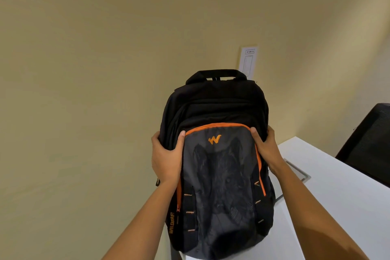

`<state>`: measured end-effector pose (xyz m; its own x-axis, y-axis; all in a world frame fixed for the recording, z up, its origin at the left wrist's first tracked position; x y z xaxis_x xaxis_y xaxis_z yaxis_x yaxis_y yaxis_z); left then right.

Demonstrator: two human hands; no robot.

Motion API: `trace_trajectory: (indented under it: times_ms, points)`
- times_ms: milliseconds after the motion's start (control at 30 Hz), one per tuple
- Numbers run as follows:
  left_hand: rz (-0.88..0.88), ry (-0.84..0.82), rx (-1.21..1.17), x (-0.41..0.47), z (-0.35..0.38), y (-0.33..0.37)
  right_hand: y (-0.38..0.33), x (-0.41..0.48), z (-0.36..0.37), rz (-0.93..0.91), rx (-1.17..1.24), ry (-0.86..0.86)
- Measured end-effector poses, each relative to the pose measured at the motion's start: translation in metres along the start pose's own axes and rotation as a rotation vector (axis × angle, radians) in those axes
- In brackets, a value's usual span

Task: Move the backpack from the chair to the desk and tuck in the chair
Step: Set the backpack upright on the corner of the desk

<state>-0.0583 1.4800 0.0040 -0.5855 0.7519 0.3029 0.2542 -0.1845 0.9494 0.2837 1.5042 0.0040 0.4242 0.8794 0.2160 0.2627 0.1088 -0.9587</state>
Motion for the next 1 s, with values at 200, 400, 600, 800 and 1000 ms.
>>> trace_trajectory:
  times_ms: [200,400,600,800,1000]
  points:
    - [-0.038,-0.005,-0.12,-0.002,0.012,-0.002,0.007,0.004,0.002,0.013,0.005,0.107]
    - [0.015,0.085,-0.152,0.001,0.014,0.018,-0.015,0.025,0.006,-0.038,0.081,0.2]
    - [0.001,0.09,-0.186,-0.002,0.022,0.018,-0.023,0.042,0.005,-0.071,0.037,0.196]
    - [0.15,0.057,0.045,-0.012,0.027,0.029,0.0,0.041,-0.001,-0.04,-0.113,0.112]
    - [0.576,0.032,0.294,-0.039,0.031,0.067,-0.004,0.024,0.006,-0.093,-0.17,0.066]
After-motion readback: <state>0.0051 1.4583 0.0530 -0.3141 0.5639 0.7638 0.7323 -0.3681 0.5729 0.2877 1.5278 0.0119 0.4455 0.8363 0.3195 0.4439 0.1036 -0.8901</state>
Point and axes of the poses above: each hand's wrist, its own x-axis towards the middle knuckle, its own z-axis out of the palm, y = z × x, the point moved 9 cm from there along x, towards the middle knuckle, and after that the axes turned 4 degrees about y, right-handed, at the moved point
